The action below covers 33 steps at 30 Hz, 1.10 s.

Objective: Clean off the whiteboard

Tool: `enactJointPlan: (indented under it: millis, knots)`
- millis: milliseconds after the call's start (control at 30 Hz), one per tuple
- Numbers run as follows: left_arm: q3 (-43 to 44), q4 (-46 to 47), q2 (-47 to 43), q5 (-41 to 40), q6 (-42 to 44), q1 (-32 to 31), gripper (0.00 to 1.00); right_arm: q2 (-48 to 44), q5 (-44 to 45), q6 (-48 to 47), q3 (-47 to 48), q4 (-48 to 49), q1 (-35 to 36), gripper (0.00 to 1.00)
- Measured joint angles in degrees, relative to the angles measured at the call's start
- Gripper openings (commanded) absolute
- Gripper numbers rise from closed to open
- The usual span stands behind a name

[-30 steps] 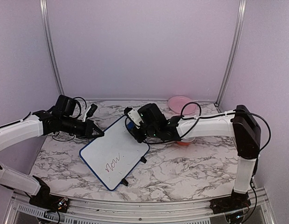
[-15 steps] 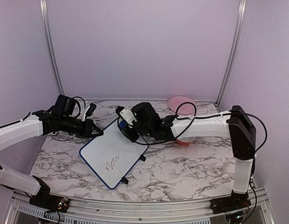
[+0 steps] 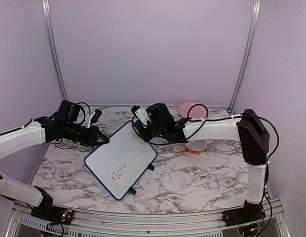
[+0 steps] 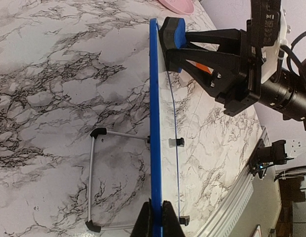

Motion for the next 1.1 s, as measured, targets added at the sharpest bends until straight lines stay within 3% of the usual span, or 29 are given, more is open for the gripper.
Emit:
enactJointPlan:
  millis: [433, 800, 1100]
  knots:
    - [0.0, -0.11, 0.07, -0.15, 0.02, 0.02, 0.0, -2.84, 0.87, 1.68, -6.38, 1.46, 4.85, 0.0]
    - [0.85, 0.09, 0.85, -0.42, 0.55, 0.07, 0.0, -0.09, -4.85, 1.27, 2.95, -1.86, 2.56, 0.0]
    - [1.07, 0.2, 1.14, -0.83, 0.48, 0.07, 0.0, 0.85, -7.69, 1.29, 3.15, -0.52, -0.26, 0.0]
